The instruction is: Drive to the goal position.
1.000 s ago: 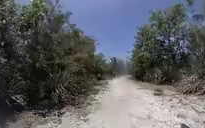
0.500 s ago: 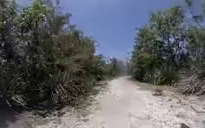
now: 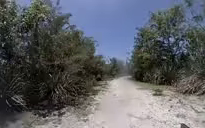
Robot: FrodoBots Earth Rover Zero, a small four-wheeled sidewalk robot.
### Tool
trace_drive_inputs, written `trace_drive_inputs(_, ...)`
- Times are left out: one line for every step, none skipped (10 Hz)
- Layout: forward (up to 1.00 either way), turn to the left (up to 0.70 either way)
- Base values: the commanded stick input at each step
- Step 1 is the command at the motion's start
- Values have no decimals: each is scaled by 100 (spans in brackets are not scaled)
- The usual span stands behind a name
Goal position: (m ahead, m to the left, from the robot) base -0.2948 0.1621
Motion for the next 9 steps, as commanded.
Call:
trace_drive_inputs(30, 0)
trace_drive_inputs(30, 0)
trace_drive_inputs(30, 0)
trace_drive_inputs(30, 0)
trace_drive_inputs(30, -75)
trace_drive_inputs(30, -75)
trace_drive_inputs(30, -46)
trace_drive_inputs(30, -13)
trace_drive_inputs(30, 0)
